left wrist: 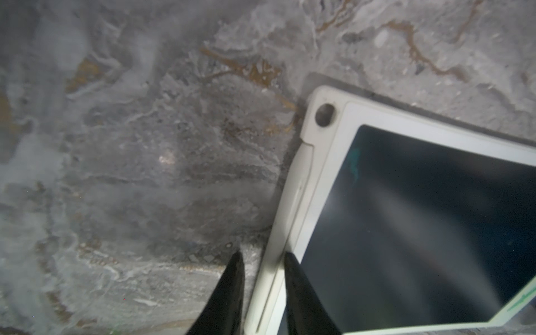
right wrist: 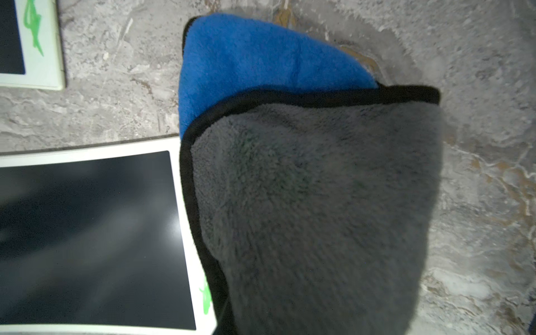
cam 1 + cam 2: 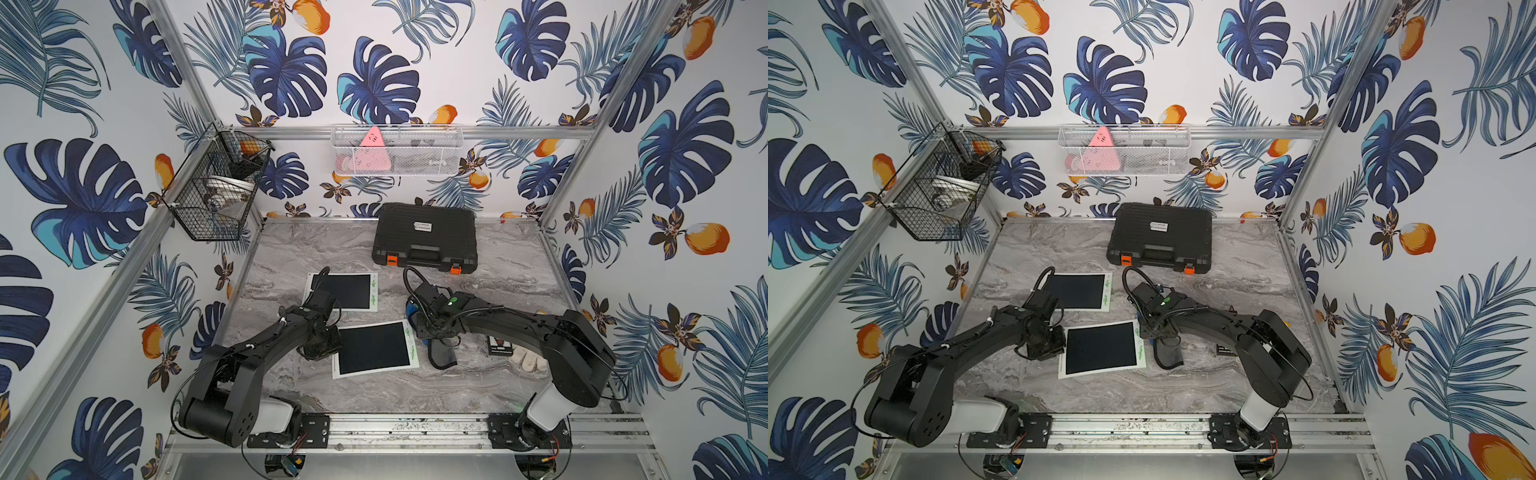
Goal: Wipe the drawing tablet
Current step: Wipe the dirt from the drawing tablet.
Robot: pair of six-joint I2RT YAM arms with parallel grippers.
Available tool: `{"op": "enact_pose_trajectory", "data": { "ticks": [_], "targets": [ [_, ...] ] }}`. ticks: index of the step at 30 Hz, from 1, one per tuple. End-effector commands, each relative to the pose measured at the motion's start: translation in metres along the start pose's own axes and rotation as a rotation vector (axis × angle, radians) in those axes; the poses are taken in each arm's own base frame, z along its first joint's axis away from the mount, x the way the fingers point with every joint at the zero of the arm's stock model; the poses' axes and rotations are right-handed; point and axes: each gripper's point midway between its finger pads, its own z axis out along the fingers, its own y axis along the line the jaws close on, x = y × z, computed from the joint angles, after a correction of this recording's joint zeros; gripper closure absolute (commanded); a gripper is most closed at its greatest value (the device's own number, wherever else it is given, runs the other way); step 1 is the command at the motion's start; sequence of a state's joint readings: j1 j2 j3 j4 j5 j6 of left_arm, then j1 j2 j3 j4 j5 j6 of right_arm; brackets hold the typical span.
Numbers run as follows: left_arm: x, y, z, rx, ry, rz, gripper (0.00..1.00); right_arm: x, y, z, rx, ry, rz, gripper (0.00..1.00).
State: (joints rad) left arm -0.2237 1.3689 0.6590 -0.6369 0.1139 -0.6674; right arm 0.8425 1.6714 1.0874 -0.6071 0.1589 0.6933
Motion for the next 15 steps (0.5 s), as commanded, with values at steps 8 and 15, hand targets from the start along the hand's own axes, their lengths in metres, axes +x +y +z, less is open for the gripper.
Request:
{"op": "enact_pose_trajectory", "data": {
  "ticks": [8,15],
  "targets": [
    [0.005,0.003,0.017,0.008,0.013,-0.033,0.78,-0.006,0.017,-0.002,-0.056,-0.004,-0.009,1.0],
    [0.011,0.004,0.019,-0.003,0.026,-0.032,0.79,-0.006,0.033,0.004,-0.076,0.01,-0.028,1.0]
  ]
}}
